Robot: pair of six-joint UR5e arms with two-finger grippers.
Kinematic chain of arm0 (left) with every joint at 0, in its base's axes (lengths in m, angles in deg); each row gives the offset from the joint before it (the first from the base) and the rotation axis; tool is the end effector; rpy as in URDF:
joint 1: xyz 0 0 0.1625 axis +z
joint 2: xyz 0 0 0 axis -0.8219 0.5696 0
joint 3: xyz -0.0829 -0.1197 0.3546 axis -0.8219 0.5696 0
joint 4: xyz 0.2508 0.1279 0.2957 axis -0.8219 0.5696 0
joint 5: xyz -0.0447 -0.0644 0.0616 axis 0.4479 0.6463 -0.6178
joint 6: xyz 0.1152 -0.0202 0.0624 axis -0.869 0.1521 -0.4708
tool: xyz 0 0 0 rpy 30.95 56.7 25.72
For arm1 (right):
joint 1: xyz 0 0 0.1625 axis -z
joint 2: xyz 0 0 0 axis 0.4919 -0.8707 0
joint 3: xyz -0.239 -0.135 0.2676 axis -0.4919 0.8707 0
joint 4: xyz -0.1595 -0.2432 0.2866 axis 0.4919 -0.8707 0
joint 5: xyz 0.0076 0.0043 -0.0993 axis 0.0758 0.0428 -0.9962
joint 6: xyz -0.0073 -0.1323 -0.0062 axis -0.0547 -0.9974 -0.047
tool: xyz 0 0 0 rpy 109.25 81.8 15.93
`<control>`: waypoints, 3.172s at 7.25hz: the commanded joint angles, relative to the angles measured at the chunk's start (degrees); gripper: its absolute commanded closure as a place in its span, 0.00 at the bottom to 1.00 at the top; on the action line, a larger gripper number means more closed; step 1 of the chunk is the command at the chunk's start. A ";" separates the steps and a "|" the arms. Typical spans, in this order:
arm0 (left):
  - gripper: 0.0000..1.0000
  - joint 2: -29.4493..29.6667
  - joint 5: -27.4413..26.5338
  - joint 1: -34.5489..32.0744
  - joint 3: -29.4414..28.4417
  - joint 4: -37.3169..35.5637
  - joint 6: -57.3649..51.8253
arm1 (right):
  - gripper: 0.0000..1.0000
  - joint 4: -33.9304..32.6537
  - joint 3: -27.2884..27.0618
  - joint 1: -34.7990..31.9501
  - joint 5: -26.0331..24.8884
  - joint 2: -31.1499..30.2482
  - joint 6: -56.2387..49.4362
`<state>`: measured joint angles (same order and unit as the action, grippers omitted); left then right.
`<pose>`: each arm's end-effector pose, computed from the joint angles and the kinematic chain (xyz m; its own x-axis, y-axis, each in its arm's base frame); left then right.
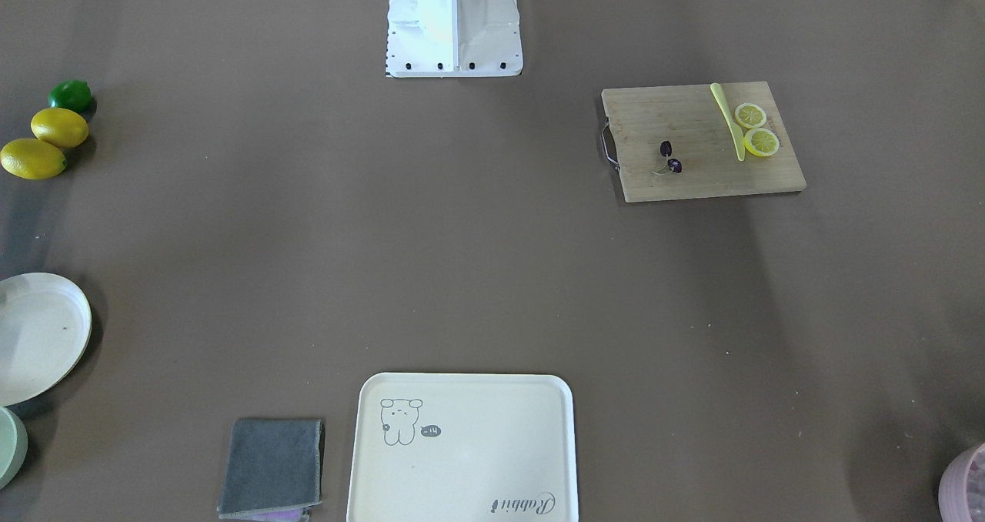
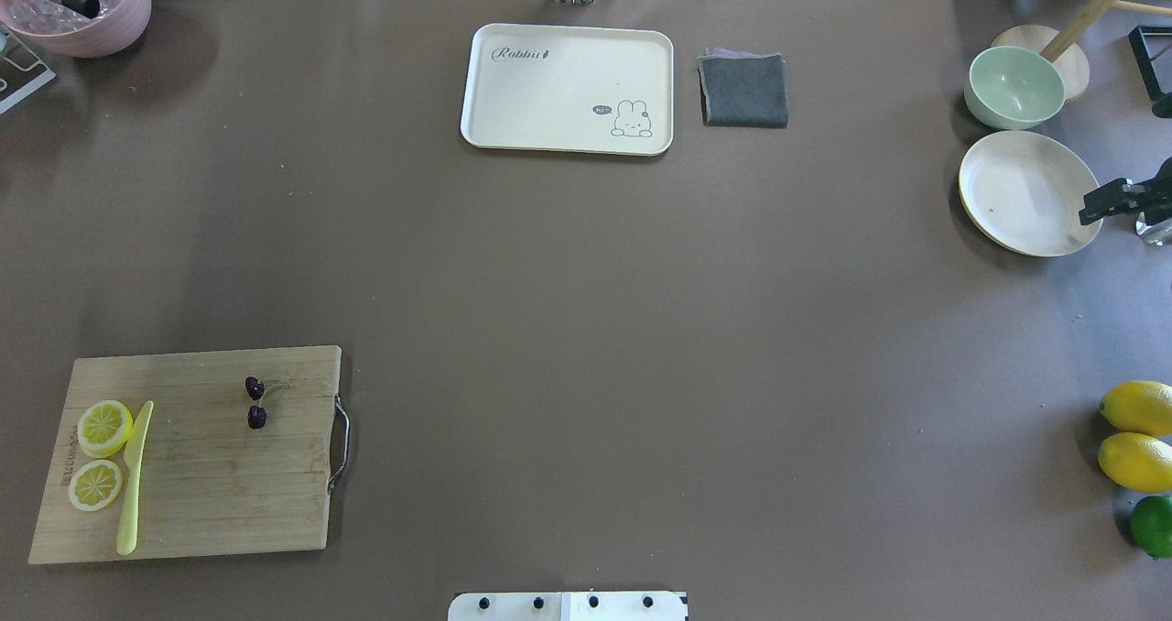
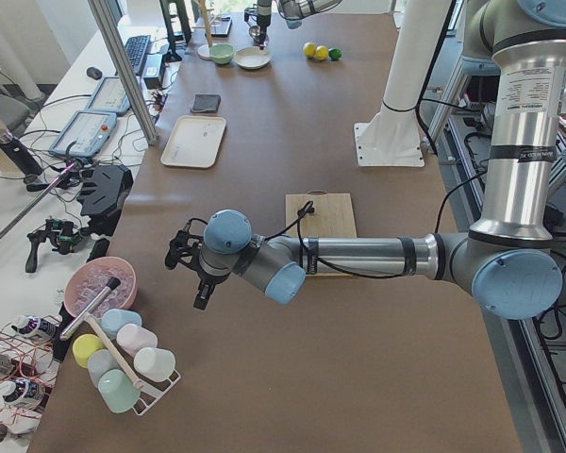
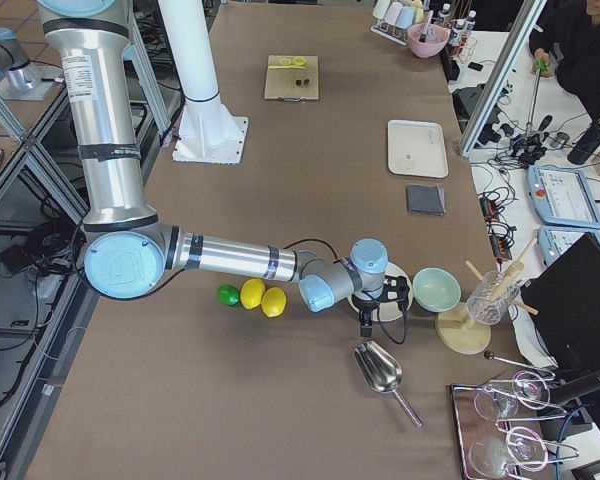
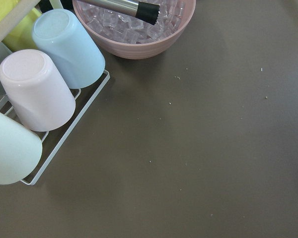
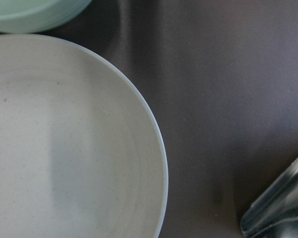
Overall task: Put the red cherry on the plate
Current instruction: 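Move the right gripper to the rim of the white plate, then grasp the rim of the white plate with the right gripper, then slide the plate to center with right gripper while left arm approaches board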
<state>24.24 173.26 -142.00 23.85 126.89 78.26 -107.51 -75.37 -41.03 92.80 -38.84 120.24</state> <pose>-0.0067 -0.5331 0.5805 0.6544 0.2015 -0.7289 0.1276 0.9206 0.3690 -0.1338 -0.5459 0.6775 0.7418 0.0677 0.6672 -0.1293 0.9907 0.0433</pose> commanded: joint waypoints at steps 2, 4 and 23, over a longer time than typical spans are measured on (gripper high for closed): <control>0.02 0.02 0.01 -0.03 0.07 0.09 -0.03 | 0.80 0.24 -0.55 0.35 -0.26 0.59 7.26; 0.02 0.02 0.01 0.06 0.07 0.10 -0.03 | 0.80 0.24 0.06 0.97 -0.44 0.51 7.26; 0.02 0.54 0.01 -0.03 0.59 0.27 0.14 | 1.00 1.56 -0.81 -1.13 12.00 -0.29 7.44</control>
<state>24.74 173.28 -142.00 24.46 127.16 78.37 -106.50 -76.03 -40.87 99.76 -39.26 127.64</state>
